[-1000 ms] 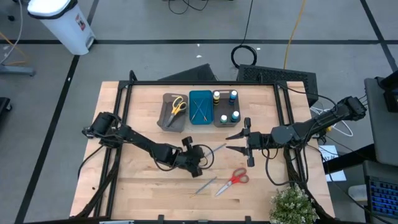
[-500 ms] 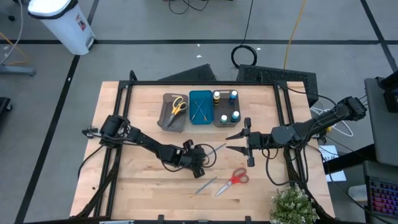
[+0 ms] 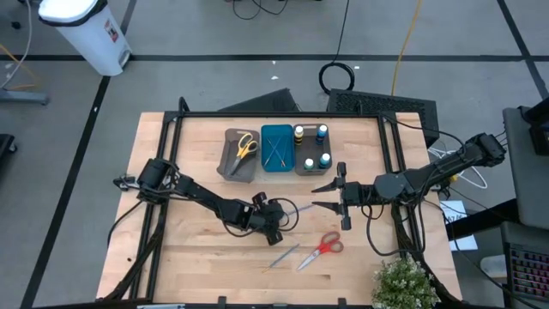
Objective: Pick & Place Paint Supplies
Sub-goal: Put the blue paint brush into the blue bin
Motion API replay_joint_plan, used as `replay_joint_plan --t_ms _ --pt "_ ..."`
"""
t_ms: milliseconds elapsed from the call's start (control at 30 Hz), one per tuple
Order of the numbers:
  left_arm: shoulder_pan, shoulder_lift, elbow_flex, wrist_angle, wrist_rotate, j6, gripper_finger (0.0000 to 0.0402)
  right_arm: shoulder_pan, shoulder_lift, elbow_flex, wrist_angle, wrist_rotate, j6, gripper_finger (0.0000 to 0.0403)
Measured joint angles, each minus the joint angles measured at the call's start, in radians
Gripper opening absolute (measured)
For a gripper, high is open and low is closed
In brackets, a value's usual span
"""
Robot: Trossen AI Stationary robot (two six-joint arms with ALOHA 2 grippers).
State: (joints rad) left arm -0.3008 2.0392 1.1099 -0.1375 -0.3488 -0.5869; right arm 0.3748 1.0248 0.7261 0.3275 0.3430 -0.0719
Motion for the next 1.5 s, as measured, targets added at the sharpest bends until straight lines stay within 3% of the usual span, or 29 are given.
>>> replay_joint_plan --t_ms 300,633,1300,1500 --pt "0.005 -0.009 -0.002 -0.006 -0.002 -0.027 0.0003 0.0 0.0 0.0 0.0 0.0 0.0 0.013" --pt "0.0 -0.107 -0.011 -0.042 -0.054 0.004 0.0001 0.0 0.0 0.0 -0.001 0.0 0.0 0.013" --pt "0.004 -0.398 -0.005 -0.141 -0.34 0.074 0.0 0.0 0.0 0.0 -0.002 0.0 0.0 0.013" --pt "0.029 -0.444 -0.005 -0.152 -0.321 0.047 0.0005 0.0 0.0 0.0 -0.003 0.0 0.0 0.013"
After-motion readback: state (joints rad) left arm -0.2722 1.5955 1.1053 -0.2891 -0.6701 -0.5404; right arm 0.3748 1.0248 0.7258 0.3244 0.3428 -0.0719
